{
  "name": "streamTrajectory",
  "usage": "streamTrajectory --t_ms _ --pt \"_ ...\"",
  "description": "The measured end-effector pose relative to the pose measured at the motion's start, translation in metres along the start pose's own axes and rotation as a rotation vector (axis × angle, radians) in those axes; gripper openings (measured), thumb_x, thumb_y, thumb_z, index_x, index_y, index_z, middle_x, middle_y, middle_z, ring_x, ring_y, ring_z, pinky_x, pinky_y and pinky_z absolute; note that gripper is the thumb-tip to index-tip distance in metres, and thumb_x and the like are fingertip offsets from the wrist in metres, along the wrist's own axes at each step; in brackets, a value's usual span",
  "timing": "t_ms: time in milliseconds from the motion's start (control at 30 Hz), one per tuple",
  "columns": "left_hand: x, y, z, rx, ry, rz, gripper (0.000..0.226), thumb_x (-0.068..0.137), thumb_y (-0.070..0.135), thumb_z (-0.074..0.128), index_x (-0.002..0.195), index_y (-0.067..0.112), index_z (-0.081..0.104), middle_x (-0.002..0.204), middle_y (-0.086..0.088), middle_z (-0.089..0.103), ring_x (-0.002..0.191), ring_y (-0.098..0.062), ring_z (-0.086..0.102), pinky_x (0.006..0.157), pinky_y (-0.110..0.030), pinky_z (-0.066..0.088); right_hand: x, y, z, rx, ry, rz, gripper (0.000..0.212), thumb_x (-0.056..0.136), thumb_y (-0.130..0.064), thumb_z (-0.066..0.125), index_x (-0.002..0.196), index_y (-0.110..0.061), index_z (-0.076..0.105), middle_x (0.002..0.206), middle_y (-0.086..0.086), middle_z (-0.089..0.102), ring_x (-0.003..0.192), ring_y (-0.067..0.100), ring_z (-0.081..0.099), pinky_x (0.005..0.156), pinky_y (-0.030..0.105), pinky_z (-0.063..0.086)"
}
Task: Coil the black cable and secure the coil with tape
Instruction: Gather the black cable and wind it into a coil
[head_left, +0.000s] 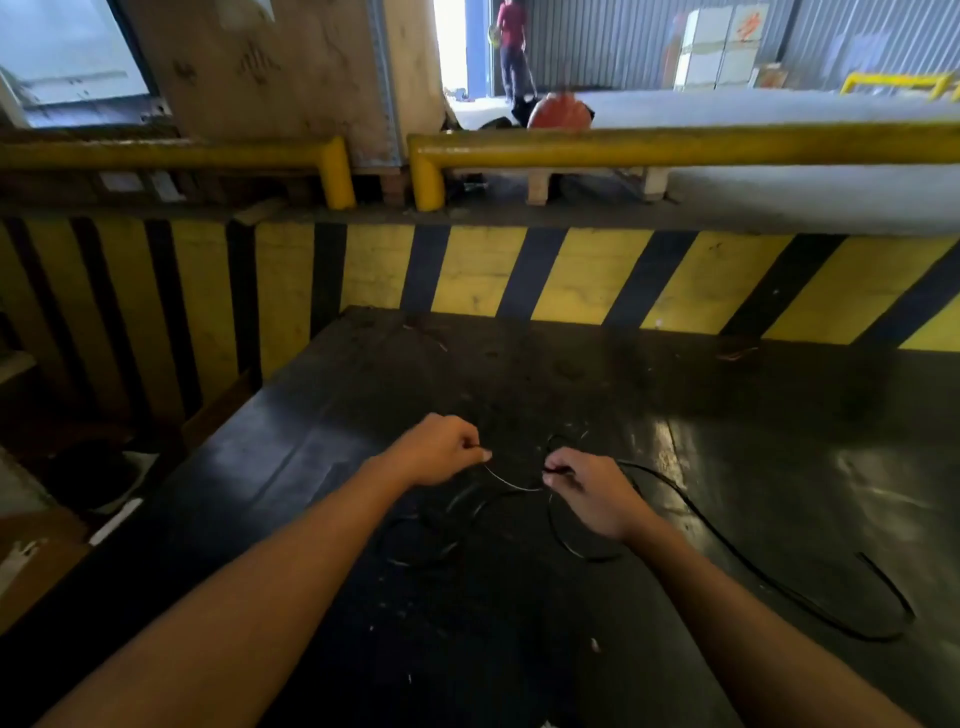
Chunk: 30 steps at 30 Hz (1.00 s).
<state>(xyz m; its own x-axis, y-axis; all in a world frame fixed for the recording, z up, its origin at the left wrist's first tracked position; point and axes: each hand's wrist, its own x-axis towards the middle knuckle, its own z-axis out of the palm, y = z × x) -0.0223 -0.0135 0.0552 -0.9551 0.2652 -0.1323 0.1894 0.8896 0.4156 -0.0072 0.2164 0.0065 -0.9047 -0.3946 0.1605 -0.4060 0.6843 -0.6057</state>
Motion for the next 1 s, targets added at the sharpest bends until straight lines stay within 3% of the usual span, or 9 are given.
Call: streamTrajectory --t_ms 133,300,433,567,667,800,900,1000 --pt "-0.004 0.010 -0.059 0.092 0.099 0.067 0.022 0.087 0.038 0.061 0.081 0.017 0.064 0.085 -0.003 0.060 0.079 -0.015 0.057 0.074 -0.031 0.047 0.006 -0.025 -0.028 0.033 0.060 0.007 0.007 0.091 -0.018 0.053 0.088 -0.018 0.060 0.079 -0.007 0.060 0.074 0.004 0.056 0.064 0.014 0.040" --pt "-0.016 0.016 -0.123 -0.034 0.182 0.095 0.024 0.092 0.034 0.053 0.070 0.025 0.054 0.072 0.006 0.059 0.070 -0.007 0.057 0.062 -0.020 0.039 0.003 -0.045 -0.062 0.031 0.198 0.138 0.011 0.088 -0.012 0.056 0.082 -0.018 0.062 0.078 -0.003 0.062 0.073 0.010 0.059 0.067 0.024 0.046" --pt "-0.030 0.032 -0.160 -0.219 0.196 0.206 0.023 0.093 0.035 0.051 0.076 0.020 0.056 0.073 0.000 0.062 0.067 -0.013 0.067 0.063 -0.023 0.048 0.006 -0.070 -0.094 0.046 0.222 0.148 0.012 0.089 -0.017 0.058 0.100 -0.018 0.060 0.089 -0.003 0.063 0.078 0.006 0.059 0.062 0.012 0.044" --pt "-0.041 0.075 -0.187 -0.244 0.244 0.354 0.026 0.090 0.039 0.056 0.073 0.020 0.061 0.079 0.000 0.062 0.055 -0.010 0.066 0.057 -0.020 0.048 0.017 -0.125 -0.124 0.201 0.131 0.070 0.030 0.091 -0.026 0.056 0.118 -0.017 0.049 0.091 -0.006 0.061 0.079 0.005 0.062 0.067 0.016 0.049" --pt "-0.046 0.102 -0.204 -0.236 0.213 0.461 0.019 0.088 0.033 0.061 0.077 0.018 0.067 0.083 -0.006 0.065 0.053 -0.010 0.064 0.053 -0.016 0.049 0.024 -0.166 -0.144 0.189 0.193 -0.062 0.023 0.097 -0.025 0.042 0.108 -0.009 0.055 0.079 -0.004 0.059 0.066 0.004 0.058 0.057 0.013 0.047" --pt "-0.050 0.110 -0.229 -0.250 0.176 0.471 0.022 0.089 0.031 0.060 0.088 0.010 0.067 0.083 -0.014 0.064 0.060 -0.015 0.067 0.060 -0.022 0.054 0.034 -0.183 -0.170 0.158 0.438 -0.093 0.026 0.098 -0.022 0.038 0.096 -0.012 0.062 0.068 -0.004 0.054 0.059 0.008 0.051 0.058 0.022 0.042" --pt "-0.059 0.106 -0.234 -0.252 0.077 0.392 0.027 0.091 0.038 0.052 0.087 0.013 0.063 0.063 -0.001 0.061 0.060 -0.013 0.067 0.064 -0.027 0.050 0.040 -0.181 -0.181 0.133 0.512 -0.061 0.027 0.098 -0.019 0.037 0.095 -0.011 0.063 0.067 -0.005 0.053 0.059 0.006 0.049 0.059 0.023 0.039" --pt "-0.071 0.107 -0.234 -0.477 -0.156 0.293 0.034 0.086 0.042 0.053 0.078 0.010 0.060 0.044 0.000 0.048 0.053 -0.018 0.064 0.065 -0.034 0.054 0.040 -0.178 -0.179 0.101 0.530 -0.022 0.028 0.099 -0.021 0.036 0.098 -0.012 0.063 0.068 -0.006 0.053 0.061 0.006 0.049 0.060 0.022 0.039"
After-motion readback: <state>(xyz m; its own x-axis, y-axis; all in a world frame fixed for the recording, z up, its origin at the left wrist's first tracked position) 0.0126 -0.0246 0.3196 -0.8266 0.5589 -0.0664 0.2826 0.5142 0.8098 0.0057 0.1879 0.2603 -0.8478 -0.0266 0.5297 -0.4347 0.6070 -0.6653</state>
